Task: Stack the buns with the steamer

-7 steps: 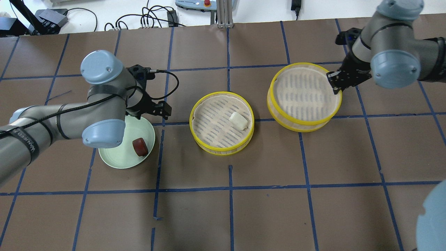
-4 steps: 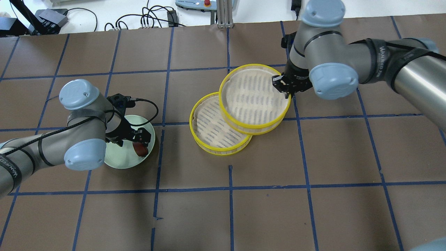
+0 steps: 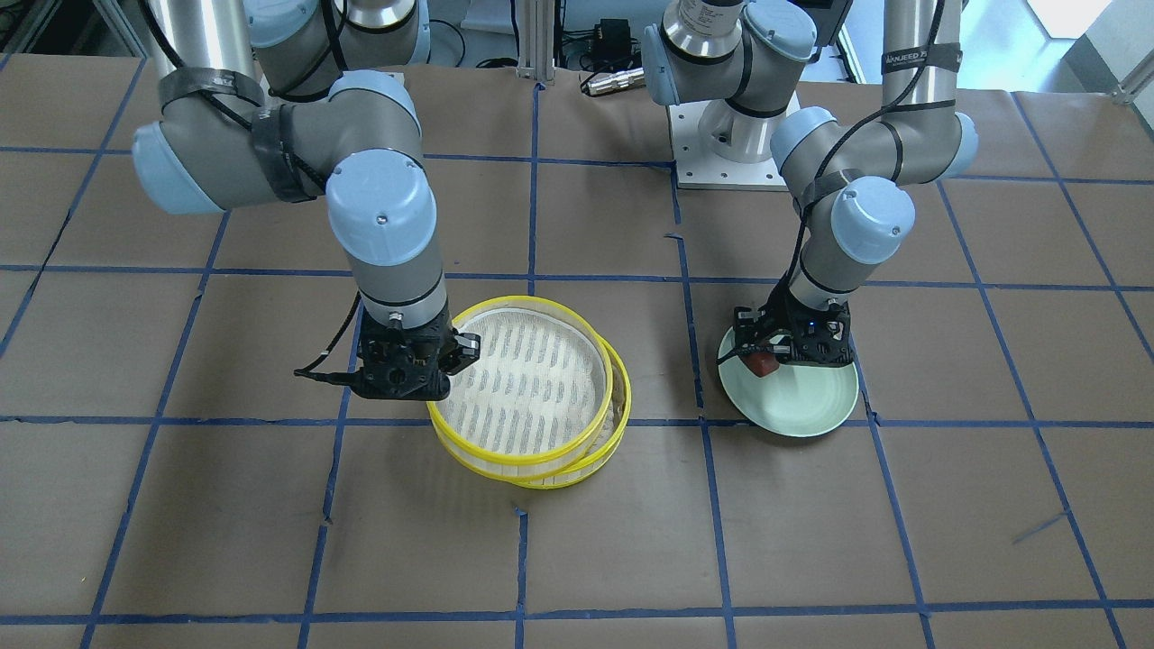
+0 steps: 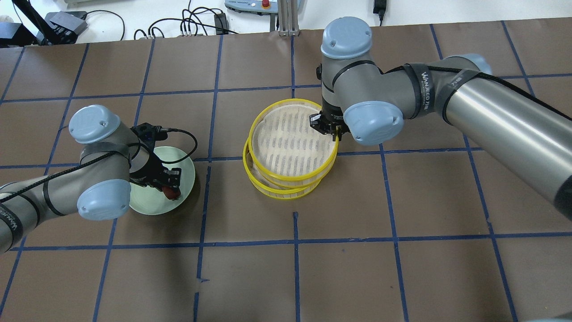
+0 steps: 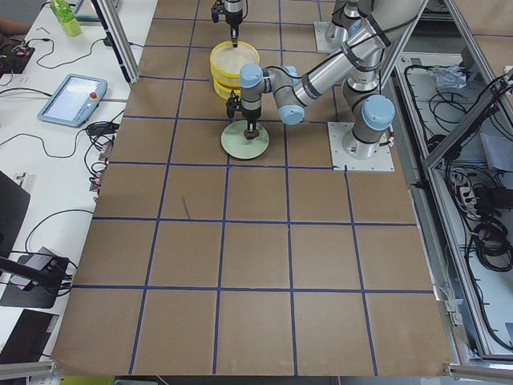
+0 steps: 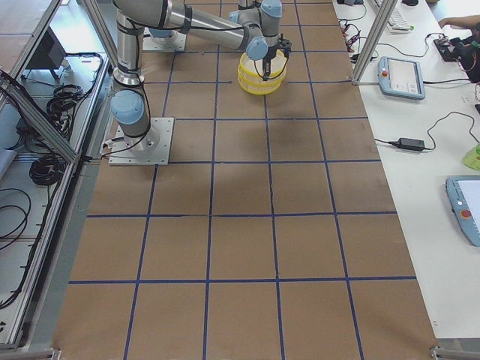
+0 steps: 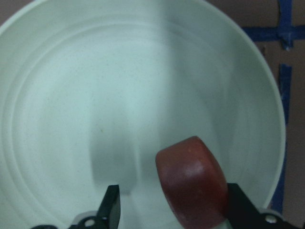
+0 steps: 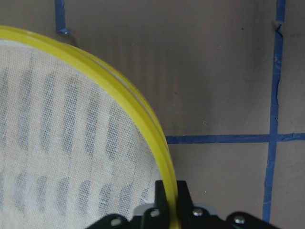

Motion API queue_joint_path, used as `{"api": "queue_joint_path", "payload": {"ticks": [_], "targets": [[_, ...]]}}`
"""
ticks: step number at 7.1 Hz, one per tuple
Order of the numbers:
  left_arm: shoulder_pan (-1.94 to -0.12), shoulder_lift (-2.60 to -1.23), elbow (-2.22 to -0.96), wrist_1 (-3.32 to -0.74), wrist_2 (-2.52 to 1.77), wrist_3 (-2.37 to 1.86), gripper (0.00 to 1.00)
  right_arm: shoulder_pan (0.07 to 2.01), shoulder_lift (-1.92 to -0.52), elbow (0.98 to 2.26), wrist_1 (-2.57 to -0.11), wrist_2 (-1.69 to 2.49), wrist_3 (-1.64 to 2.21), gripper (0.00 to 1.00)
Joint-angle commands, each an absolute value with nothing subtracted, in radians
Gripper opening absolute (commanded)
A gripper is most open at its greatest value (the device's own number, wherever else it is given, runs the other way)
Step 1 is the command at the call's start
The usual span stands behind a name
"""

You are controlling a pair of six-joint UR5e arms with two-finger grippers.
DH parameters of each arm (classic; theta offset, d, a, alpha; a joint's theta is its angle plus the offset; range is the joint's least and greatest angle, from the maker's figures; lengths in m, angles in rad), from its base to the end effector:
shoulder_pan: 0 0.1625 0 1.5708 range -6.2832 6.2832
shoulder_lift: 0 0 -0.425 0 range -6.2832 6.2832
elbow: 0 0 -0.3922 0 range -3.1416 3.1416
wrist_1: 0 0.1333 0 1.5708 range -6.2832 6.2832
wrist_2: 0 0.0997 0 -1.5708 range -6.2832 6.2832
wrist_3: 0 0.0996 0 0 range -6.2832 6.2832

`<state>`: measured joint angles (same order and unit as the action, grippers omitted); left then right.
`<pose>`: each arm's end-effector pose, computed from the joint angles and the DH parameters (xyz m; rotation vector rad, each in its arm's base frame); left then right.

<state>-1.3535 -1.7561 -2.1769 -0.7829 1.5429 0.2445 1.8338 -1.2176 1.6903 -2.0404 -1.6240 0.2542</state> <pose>-0.0351 -0.4720 0.2013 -0.0423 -3.1133 0.0046 0.2784 -0.5418 0.2829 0.0137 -3.0893 0.0164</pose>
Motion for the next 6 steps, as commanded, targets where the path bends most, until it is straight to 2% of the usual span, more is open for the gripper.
{"api": "queue_joint_path", "payload": {"ticks": [1,4,5,6], "targets": [[-1.365,-1.729,-2.096,-0.791,1.548,0.239,0.0,1.855,-1.201,1.683,-2.039,-1.626,0.271,0.08],[-1.419,-1.611,-1.953,-0.999,1.531,0.223,0.0,1.874,-1.2,1.683,-2.039,-1.634,0.273,0.09],[-1.486,-1.597,-1.887,-1.076,1.526,0.121,0.0,1.876,-1.198,1.684,-2.039,-1.634,0.273,0.13],[-1.565,-1.606,-1.838,-1.081,1.534,0.012,0.0,1.875,-1.195,1.684,-2.04,-1.635,0.275,0.74]]}}
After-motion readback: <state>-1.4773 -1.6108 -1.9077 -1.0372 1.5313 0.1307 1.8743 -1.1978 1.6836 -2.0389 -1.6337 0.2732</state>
